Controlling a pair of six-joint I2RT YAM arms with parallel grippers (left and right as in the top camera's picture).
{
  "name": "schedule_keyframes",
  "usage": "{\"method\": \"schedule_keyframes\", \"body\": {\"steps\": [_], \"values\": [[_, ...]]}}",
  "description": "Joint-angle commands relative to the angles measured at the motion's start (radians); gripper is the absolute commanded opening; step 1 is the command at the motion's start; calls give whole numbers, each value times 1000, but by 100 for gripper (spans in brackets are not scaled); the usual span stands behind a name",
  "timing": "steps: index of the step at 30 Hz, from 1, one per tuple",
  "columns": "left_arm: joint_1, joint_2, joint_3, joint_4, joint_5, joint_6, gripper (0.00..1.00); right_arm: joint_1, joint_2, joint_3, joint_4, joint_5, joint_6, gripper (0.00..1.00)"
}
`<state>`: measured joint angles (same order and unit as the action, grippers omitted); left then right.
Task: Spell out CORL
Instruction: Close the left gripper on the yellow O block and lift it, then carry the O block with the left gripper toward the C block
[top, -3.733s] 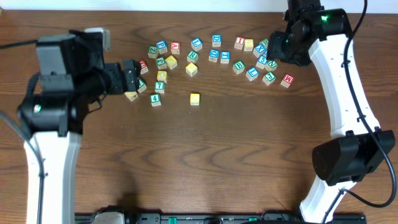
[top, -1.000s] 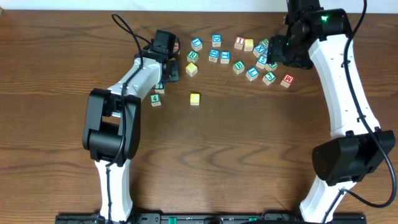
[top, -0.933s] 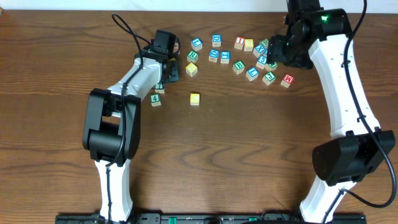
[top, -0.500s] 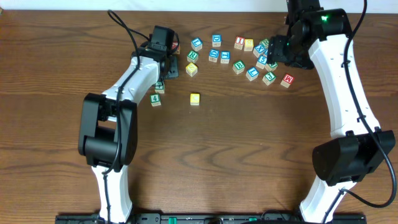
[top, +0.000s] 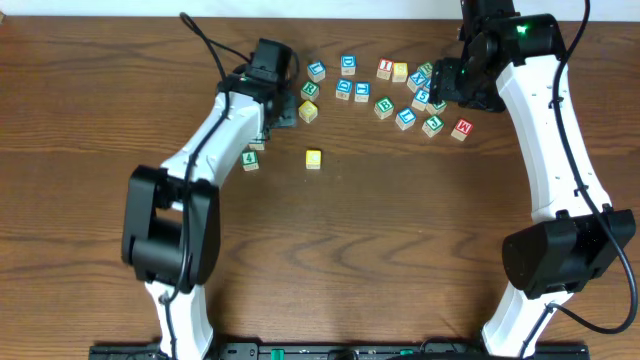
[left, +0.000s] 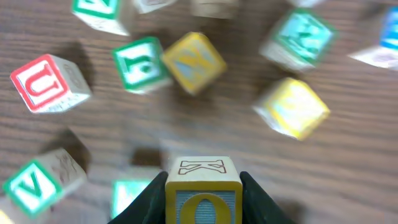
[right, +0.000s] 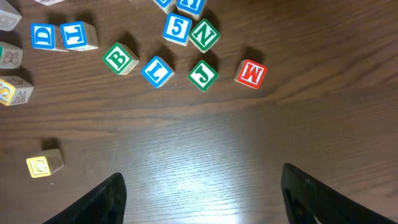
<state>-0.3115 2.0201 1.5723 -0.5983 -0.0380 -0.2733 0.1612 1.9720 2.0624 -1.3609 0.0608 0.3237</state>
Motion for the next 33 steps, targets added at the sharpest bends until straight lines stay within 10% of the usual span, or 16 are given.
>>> {"method": "schedule_keyframes", "body": {"steps": [1,33], "values": [[-63,-74,1,-41,12,-54,30,11,-17,17,3,16,-15,74],[-285,106,0,-99,-1,-186,30,-30,-17,17,14,68,-33,78]]}}
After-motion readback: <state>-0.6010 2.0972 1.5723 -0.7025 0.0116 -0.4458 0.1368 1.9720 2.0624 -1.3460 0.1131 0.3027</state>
